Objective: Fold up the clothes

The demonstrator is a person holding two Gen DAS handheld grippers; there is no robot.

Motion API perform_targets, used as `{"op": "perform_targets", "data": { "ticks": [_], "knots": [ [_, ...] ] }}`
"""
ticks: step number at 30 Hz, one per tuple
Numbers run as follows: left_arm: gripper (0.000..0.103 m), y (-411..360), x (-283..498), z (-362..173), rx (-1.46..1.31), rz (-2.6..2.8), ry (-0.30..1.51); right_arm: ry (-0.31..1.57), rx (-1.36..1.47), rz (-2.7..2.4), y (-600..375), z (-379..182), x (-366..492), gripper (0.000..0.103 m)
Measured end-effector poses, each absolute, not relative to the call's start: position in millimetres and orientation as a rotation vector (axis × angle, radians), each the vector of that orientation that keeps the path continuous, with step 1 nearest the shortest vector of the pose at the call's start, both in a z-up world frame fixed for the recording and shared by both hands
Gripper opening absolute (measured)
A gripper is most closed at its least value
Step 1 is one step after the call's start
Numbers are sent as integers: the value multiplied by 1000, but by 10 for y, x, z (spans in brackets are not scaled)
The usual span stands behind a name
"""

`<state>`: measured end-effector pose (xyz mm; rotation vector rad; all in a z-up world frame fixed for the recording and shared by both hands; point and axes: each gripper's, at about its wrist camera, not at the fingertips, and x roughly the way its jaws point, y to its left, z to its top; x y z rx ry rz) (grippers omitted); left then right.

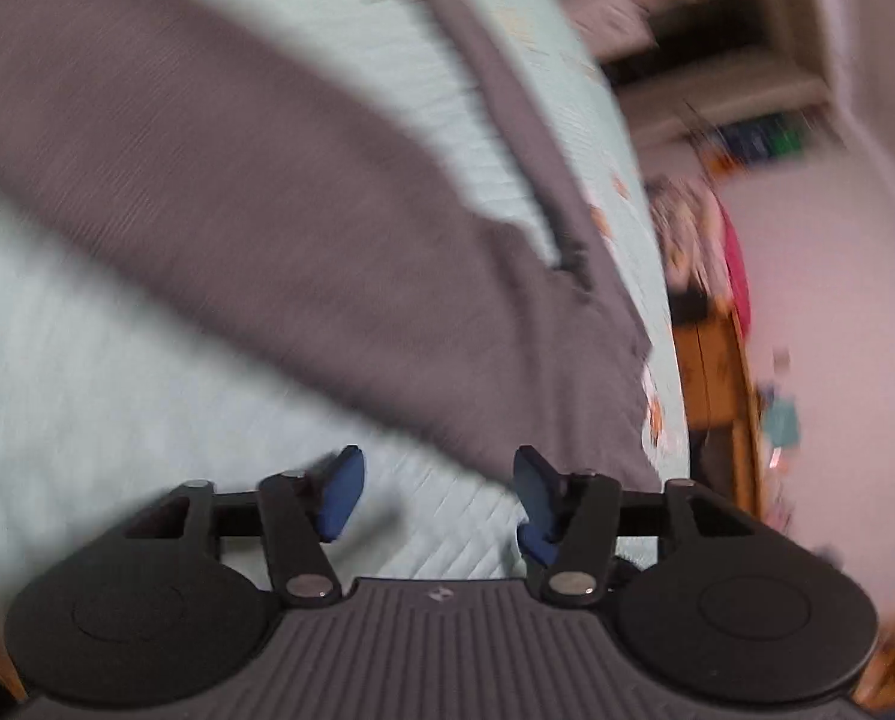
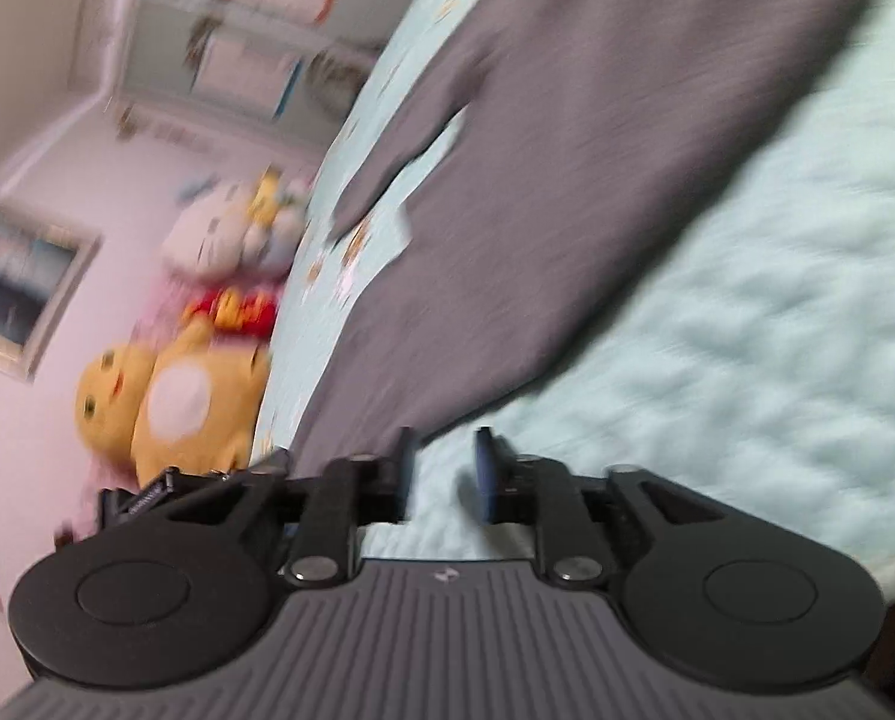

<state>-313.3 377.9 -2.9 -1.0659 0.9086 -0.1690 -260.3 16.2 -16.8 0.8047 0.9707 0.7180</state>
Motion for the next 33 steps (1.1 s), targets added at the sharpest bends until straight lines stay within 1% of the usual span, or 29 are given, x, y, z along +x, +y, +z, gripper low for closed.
{"op": "perform_targets", "data": {
  "ticks": [2,3,4,7,9,11,12,13,14,15,16,18,19,20,21,23,26,27,28,29,30,33],
  "knots": [
    [58,3704,-3178,-75,-1095,-166,857,916,528,766,432,70,-2678,29],
    [62,3666,-3201,-99,-1109,-164,831,885,391,786,568,189,-2715,29],
    [62,3628,-3223,-122,-1123,-163,805,846,272,803,680,300,-2758,29],
    [64,3474,-3184,-149,-1139,-127,760,740,87,808,794,488,-2837,31],
    [69,3400,-3130,-156,-1179,-118,739,662,-104,784,883,558,-2899,33],
    [69,3367,-3032,-181,-1247,-123,732,570,-352,789,1005,541,-3005,42],
    [69,3385,-2992,-210,-1296,-117,725,533,-454,801,1028,498,-3059,48],
    [68,3412,-2979,-243,-1347,-104,717,501,-540,816,1036,448,-3106,50],
    [64,3437,-2977,-282,-1396,-83,708,480,-601,836,1043,396,-3140,50],
    [58,3469,-2996,-304,-1432,-65,702,461,-657,850,1071,354,-3165,50],
    [54,3495,-3022,-309,-1444,-54,703,443,-712,857,1104,305,-3190,50],
    [36,3502,-3058,-302,-1423,-38,720,398,-808,857,1192,195,-3252,50],
    [33,3510,-3073,-299,-1418,-34,729,366,-846,856,1235,154,-3291,50],
    [24,3517,-3081,-302,-1419,-31,737,333,-876,855,1268,123,-3312,50],
    [18,3527,-3084,-303,-1423,-32,745,308,-900,851,1300,100,-3324,50],
    [10,3553,-3079,-306,-1436,-41,755,280,-933,838,1363,74,-3319,50],
    [5,3609,-3083,-314,-1436,-57,754,244,-974,819,1451,41,-3304,50],
    [4,3642,-3095,-324,-1435,-60,752,243,-970,814,1469,41,-3283,48],
    [4,3657,-3119,-320,-1431,-59,751,246,-965,812,1484,43,-3265,41],
    [3,3656,-3150,-302,-1421,-54,751,260,-962,820,1494,50,-3261,26],
    [3,3652,-3187,-293,-1415,-55,752,280,-968,832,1499,53,-3282,2],
    [3,3639,-3284,-308,-1405,-61,763,272,-980,840,1448,29,-3429,2]
  ]
}}
